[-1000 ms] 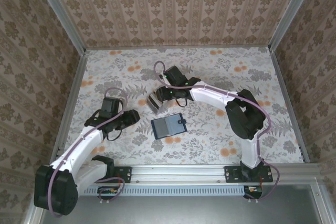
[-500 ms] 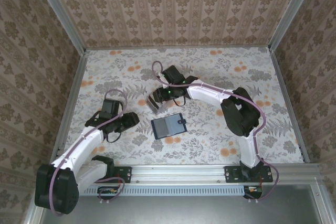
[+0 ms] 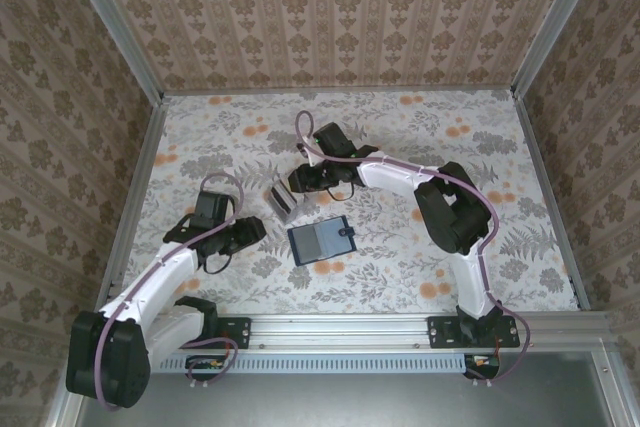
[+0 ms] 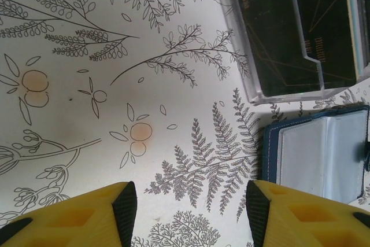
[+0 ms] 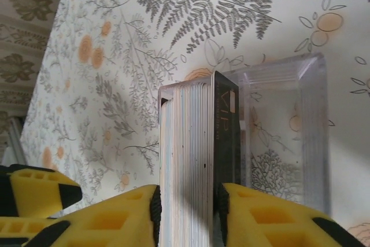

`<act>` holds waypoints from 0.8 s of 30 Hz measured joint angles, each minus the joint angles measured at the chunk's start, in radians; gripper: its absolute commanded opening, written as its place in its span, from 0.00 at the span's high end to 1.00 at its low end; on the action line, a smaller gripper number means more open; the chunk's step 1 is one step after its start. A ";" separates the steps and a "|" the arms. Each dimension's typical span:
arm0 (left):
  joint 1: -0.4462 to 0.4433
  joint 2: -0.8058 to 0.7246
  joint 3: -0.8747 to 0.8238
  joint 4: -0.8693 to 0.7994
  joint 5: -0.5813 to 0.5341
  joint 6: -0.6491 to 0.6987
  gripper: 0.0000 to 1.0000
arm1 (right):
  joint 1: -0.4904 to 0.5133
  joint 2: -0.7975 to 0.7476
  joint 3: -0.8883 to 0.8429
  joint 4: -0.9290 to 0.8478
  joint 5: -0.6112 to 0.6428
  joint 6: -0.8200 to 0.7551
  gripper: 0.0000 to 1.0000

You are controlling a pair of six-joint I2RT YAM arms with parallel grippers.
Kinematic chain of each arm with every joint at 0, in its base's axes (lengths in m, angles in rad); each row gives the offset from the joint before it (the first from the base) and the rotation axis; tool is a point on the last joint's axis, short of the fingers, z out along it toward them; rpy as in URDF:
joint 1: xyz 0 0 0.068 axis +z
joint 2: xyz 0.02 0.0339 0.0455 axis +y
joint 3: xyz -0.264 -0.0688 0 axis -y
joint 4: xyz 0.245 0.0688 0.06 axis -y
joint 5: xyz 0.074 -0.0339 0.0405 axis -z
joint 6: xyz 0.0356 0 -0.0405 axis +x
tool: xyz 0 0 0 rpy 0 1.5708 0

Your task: Put the credit cards into the card holder

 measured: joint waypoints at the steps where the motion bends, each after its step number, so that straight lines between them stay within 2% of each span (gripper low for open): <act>1: 0.000 0.000 0.000 0.002 0.000 0.000 0.45 | -0.003 0.000 -0.005 0.012 -0.004 0.007 0.80; 9: 0.000 0.033 0.000 0.007 0.008 0.000 0.46 | -0.016 0.000 -0.018 0.051 -0.035 0.035 0.92; 17: 0.000 0.053 0.000 0.010 0.019 0.000 0.46 | -0.016 0.000 -0.024 0.055 -0.032 0.037 1.00; 24: 0.000 0.052 0.000 0.013 0.026 0.000 0.46 | 0.013 -0.018 -0.024 -0.013 0.118 -0.052 1.00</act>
